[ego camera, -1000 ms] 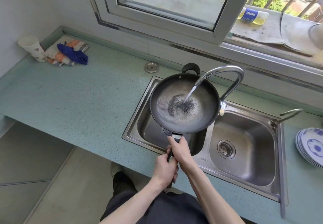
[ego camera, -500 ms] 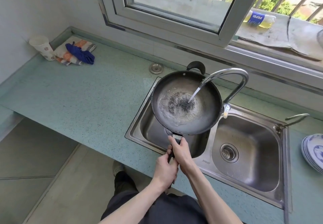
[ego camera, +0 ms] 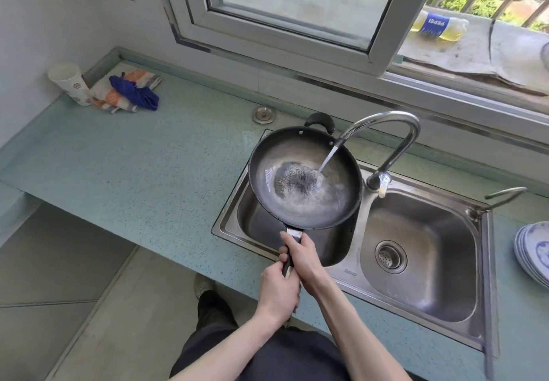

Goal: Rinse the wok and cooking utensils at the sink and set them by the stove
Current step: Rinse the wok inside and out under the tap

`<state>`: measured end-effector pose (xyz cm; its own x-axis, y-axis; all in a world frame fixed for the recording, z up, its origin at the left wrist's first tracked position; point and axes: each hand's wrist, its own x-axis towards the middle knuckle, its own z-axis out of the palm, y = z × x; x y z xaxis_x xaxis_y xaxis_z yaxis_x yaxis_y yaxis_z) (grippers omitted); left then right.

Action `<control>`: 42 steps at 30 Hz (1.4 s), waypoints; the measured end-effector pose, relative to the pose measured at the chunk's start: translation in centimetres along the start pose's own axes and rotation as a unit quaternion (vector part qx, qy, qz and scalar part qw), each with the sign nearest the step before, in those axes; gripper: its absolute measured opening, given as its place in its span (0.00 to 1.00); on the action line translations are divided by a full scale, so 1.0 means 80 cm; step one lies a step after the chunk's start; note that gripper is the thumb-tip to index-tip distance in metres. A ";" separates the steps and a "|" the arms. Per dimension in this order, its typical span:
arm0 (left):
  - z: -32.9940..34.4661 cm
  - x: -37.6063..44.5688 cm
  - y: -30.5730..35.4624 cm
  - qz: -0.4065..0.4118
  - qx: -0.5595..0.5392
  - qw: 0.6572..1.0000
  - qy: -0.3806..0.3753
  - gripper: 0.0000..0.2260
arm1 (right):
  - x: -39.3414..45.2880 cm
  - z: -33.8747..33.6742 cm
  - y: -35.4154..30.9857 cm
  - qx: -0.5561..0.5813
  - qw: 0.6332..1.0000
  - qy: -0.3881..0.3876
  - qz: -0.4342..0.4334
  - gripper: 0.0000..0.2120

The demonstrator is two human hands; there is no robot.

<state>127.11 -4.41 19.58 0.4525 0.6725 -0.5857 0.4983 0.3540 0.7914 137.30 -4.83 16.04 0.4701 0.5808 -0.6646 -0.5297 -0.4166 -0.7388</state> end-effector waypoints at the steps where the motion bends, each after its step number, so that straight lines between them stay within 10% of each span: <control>1: 0.001 -0.001 0.001 -0.007 -0.003 1.000 -0.001 0.13 | 0.000 0.000 0.001 -0.004 1.000 0.003 0.004 0.10; 24: 0.006 0.007 -0.005 -0.008 -0.026 0.998 -0.051 0.11 | 0.005 -0.013 0.006 -0.105 0.992 0.061 -0.030 0.22; 42: 0.002 -0.009 0.008 -0.044 -0.010 0.999 -0.029 0.14 | -0.002 -0.004 0.004 -0.040 0.998 0.045 0.013 0.10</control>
<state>127.24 -4.79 20.46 0.4503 0.5996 -0.6616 0.5237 0.4227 0.7396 137.26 -5.29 15.90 0.5206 0.5052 -0.6883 -0.4857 -0.4877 -0.7254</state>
